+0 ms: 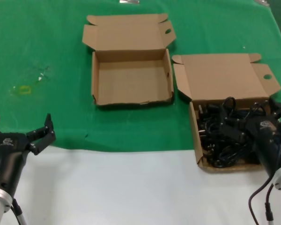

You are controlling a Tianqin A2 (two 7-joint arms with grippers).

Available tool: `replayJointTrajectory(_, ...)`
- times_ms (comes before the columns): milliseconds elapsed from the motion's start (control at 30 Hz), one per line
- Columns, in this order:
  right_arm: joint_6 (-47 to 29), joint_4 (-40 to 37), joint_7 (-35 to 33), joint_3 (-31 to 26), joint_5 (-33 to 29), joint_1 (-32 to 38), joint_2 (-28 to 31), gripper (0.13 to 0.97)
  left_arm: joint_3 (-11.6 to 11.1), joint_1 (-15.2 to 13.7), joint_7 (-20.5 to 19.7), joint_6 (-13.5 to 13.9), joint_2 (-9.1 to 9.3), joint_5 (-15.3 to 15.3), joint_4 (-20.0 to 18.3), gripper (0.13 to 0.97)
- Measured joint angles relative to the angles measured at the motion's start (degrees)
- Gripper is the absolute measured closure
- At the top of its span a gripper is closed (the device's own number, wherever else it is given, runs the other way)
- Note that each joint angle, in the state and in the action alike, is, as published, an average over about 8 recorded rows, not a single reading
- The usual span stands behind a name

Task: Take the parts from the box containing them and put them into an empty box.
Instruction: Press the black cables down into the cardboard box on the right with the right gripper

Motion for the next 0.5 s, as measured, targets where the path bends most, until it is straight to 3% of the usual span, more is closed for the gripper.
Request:
replayJointTrajectory(300,0.7,-0.4,-0.1,-2.2,0.2,0.9,2.2,0.129,0.0,0.0,0.0,0.0,0.0,0.0,0.0,0.289)
replayJointTrajectory(500,1.8,-0.1,0.2,-6.6,2.4,1.8,8.0,0.129,0.0,0.0,0.0,0.0,0.0,0.0,0.0,0.386)
